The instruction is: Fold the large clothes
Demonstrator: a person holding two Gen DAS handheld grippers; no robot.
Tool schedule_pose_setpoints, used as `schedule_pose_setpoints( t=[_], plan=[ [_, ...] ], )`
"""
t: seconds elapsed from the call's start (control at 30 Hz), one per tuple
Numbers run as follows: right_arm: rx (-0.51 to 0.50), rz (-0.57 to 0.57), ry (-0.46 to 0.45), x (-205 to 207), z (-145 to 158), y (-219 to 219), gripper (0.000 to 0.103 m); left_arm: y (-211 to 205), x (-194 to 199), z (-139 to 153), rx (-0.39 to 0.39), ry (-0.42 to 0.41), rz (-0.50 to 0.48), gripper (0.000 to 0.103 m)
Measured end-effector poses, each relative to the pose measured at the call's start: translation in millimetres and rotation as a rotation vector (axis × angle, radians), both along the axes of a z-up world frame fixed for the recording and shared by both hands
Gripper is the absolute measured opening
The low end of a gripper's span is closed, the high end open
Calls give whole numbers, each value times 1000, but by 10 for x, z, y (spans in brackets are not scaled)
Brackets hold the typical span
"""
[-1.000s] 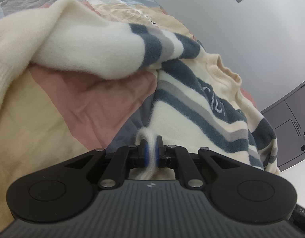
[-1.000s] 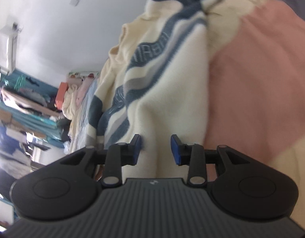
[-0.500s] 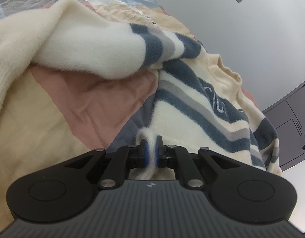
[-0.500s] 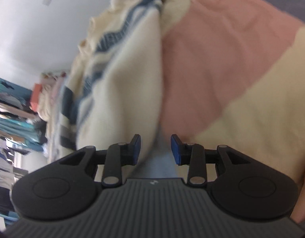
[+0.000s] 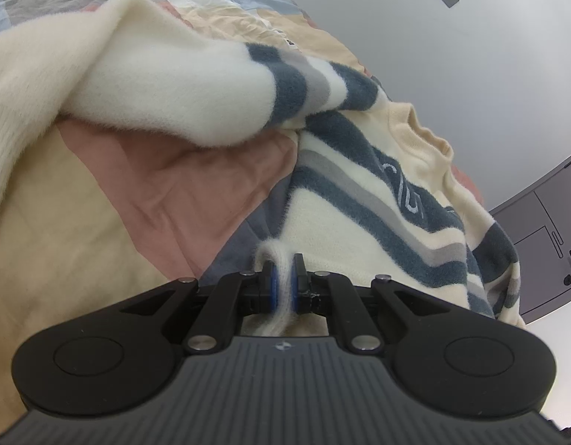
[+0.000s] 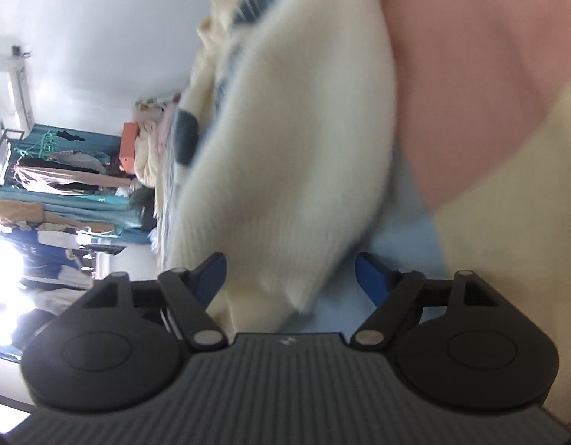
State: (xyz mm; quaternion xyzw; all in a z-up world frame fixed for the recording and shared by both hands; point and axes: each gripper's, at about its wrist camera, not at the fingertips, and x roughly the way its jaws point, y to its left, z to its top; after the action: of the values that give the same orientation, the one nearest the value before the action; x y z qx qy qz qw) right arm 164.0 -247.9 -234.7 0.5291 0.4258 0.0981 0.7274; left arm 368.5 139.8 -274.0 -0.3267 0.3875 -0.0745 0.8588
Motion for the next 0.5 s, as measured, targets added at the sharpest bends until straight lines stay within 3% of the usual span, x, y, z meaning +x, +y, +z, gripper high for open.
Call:
schedule_pose_setpoints(
  t=[0.07,0.1,0.13,0.17,0.2,0.3,0.5],
  plan=[
    [-10,-21,-4,-11,10,-15,77,3,0,0,0,1,0,8],
    [-21,-32,-13,-23,32,-16,70,-1,-3,1,0,1,0,8],
    [-41,-44,-21,-38,60,-25,56,3,-4,0,-1,1,1,8],
    [-64,-53,-28,-52,89,-42,48,0,-4,3,0,0,0,8],
    [-83,-56,-30,-65,113,-38,32,1,-4,3,1,0,-1,9],
    [-98,-54,-60,-85,168,-73,15,11,-11,15,-5,-4,4,9],
    [-311,-60,-151,-297,625,-113,11,66,-179,185,-32,-36,14,8]
  ],
)
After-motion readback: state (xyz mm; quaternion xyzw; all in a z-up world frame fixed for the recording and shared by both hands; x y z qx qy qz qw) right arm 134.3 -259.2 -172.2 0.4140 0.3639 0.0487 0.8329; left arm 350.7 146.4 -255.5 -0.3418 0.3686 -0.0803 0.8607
